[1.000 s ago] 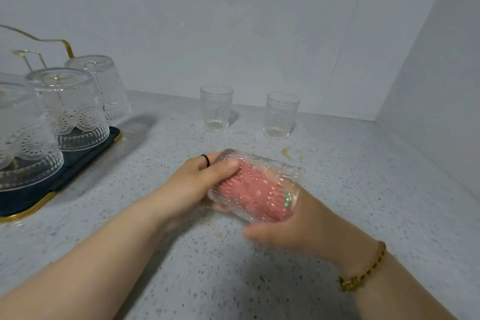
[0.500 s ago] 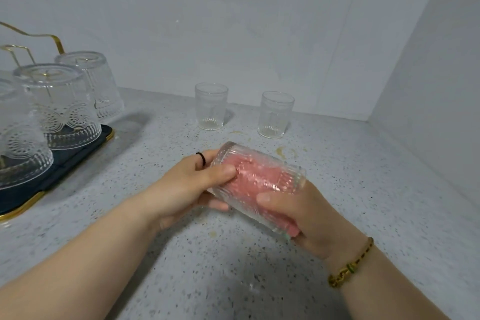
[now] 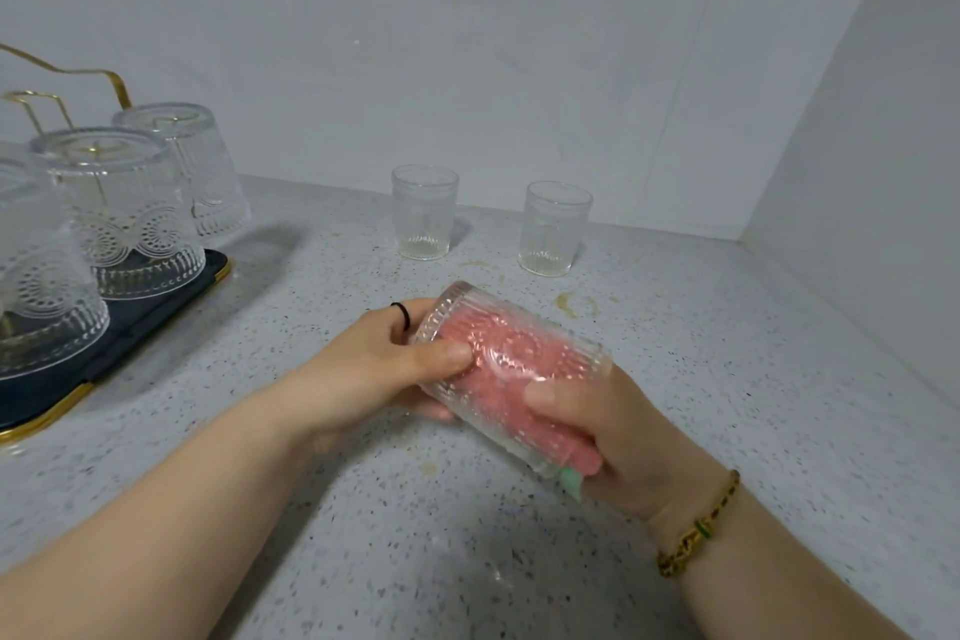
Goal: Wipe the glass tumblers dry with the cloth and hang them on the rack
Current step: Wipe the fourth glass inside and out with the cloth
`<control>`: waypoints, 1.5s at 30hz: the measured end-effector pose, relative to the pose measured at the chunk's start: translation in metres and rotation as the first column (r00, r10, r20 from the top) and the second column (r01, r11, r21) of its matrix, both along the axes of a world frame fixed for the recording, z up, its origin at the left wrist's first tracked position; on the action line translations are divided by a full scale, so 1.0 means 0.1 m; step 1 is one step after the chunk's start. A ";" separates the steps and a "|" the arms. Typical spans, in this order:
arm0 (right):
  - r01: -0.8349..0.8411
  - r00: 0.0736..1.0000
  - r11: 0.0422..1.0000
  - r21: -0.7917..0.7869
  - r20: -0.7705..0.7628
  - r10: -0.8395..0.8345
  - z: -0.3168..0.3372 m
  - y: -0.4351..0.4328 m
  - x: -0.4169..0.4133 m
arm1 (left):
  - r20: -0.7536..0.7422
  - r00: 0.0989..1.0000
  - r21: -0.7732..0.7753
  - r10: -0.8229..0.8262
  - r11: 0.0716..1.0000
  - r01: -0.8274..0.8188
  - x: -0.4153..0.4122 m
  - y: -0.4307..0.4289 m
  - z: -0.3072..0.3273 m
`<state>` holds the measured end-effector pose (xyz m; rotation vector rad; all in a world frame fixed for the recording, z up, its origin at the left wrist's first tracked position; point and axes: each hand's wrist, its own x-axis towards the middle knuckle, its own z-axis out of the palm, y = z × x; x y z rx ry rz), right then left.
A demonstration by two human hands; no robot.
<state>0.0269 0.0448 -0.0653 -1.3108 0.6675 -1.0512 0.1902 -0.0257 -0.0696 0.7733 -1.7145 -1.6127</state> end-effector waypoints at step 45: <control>0.234 0.970 0.961 0.150 0.027 -0.240 0.14 0.14 -0.06 | -0.100 0.985 0.004 -0.137 0.990 0.138 0.05 0.02 0.02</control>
